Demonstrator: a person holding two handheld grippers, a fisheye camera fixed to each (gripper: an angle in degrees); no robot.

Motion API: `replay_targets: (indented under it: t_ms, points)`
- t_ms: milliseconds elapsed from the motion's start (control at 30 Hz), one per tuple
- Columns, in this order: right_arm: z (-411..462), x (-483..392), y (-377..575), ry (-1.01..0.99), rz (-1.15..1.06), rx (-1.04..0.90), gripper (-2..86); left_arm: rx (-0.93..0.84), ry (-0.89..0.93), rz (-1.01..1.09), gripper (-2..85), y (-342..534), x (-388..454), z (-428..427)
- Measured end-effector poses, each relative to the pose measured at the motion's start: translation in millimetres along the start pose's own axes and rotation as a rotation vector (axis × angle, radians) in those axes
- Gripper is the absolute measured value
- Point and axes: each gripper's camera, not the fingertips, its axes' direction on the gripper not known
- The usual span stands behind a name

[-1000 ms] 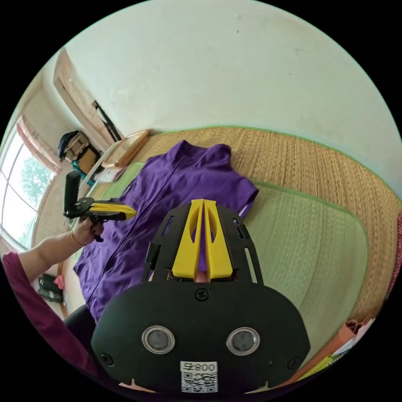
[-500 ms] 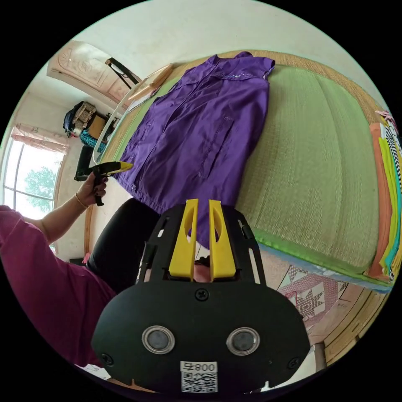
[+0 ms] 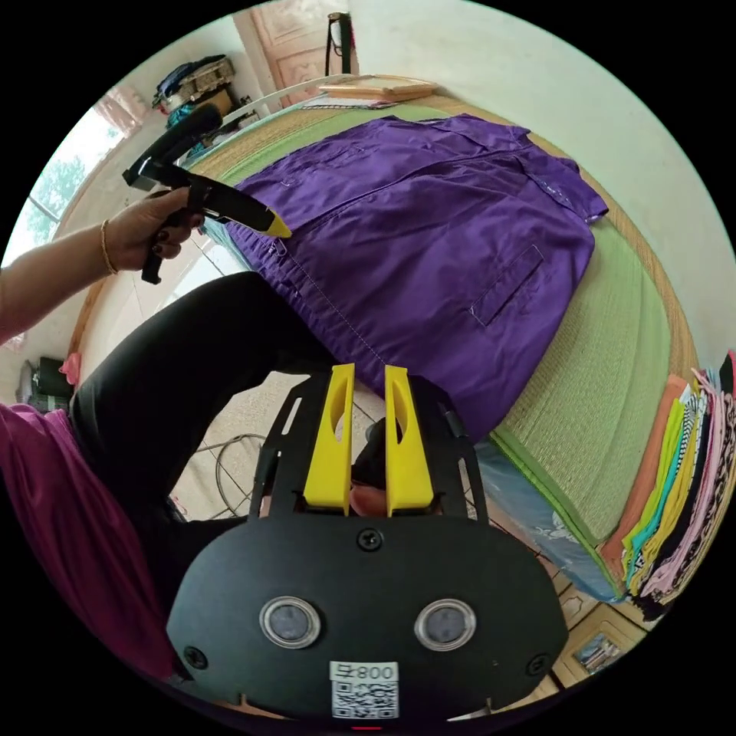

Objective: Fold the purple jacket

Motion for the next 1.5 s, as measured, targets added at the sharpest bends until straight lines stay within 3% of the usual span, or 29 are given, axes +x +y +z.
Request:
replay_targets:
  t_ms: [400, 567, 833, 1067, 1500]
  points:
    - [-21.4, -95.1, -27.8, 0.239, -0.153, -0.067, 3.4, 0.025, 0.003, 0.005, 1.6, 37.4, 21.0, -49.8]
    - [-42.2, -116.7, -32.6, 0.248, -0.150, -0.046, 5.4, 0.047, -0.023, -0.034, 5.4, 56.3, 20.8, -67.8]
    - [-69.3, -146.6, -42.8, 0.249, -0.163, -0.026, 7.0, -0.006, -0.012, -0.028, 0.9, 69.1, 33.3, -75.4]
    - [-85.7, -176.3, -50.9, 0.265, -0.225, 0.007, 8.0, 0.066, -0.046, -0.044, 3.5, 88.4, 39.8, -105.5]
    - [-71.8, -200.6, -73.6, 0.315, -0.281, -0.023, 5.5, 0.026, -0.037, -0.039, 1.7, 88.6, 55.6, -118.8]
